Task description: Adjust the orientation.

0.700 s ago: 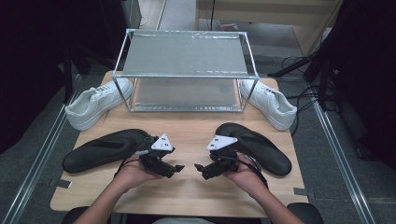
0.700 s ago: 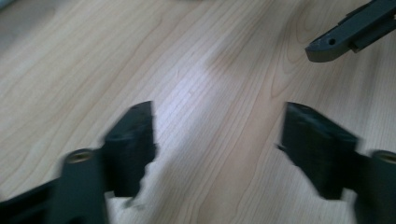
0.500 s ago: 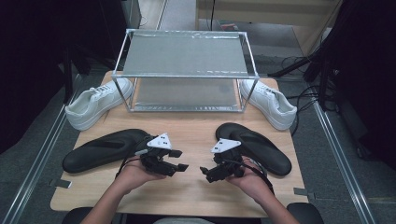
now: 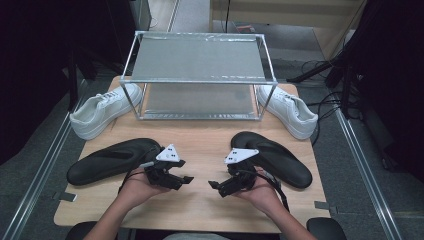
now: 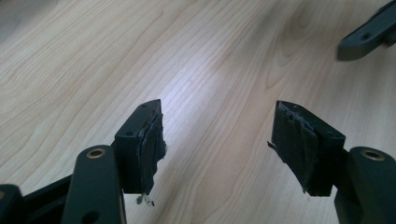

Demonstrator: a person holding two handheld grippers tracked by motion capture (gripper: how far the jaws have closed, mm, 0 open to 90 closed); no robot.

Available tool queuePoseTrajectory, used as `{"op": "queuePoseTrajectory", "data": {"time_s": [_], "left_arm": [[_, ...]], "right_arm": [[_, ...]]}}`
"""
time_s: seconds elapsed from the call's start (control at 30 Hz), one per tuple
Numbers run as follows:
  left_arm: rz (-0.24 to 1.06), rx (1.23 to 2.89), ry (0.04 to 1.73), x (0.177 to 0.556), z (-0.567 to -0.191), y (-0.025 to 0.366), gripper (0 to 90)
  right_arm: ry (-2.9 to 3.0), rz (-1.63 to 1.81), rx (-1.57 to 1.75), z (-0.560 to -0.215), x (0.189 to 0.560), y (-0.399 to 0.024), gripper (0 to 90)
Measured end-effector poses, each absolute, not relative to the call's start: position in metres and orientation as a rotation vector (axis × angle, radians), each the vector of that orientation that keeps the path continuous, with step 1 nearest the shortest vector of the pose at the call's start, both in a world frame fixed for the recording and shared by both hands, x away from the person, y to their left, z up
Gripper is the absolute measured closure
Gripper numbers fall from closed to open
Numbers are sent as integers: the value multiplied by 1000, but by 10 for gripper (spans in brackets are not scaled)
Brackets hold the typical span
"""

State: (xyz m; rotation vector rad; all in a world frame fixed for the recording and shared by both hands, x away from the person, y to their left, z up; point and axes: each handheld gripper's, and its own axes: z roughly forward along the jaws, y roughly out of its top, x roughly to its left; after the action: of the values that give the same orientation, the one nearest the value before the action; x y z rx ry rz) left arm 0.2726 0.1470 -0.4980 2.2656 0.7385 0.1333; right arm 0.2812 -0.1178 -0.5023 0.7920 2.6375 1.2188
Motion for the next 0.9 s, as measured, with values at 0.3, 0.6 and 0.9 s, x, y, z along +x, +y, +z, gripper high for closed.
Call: {"op": "queuePoseTrajectory", "data": {"time_s": [0.3, 0.6, 0.9], "left_arm": [[118, 2271, 744, 274, -499, 145, 345], [84, 2274, 733, 276, -501, 144, 344], [80, 2254, 741, 277, -499, 147, 344]], "right_arm": [[2616, 1223, 789, -506, 281, -124, 165], [2593, 1253, 813, -500, 282, -128, 264], [2535, 1258, 797, -495, 281, -132, 360]]}}
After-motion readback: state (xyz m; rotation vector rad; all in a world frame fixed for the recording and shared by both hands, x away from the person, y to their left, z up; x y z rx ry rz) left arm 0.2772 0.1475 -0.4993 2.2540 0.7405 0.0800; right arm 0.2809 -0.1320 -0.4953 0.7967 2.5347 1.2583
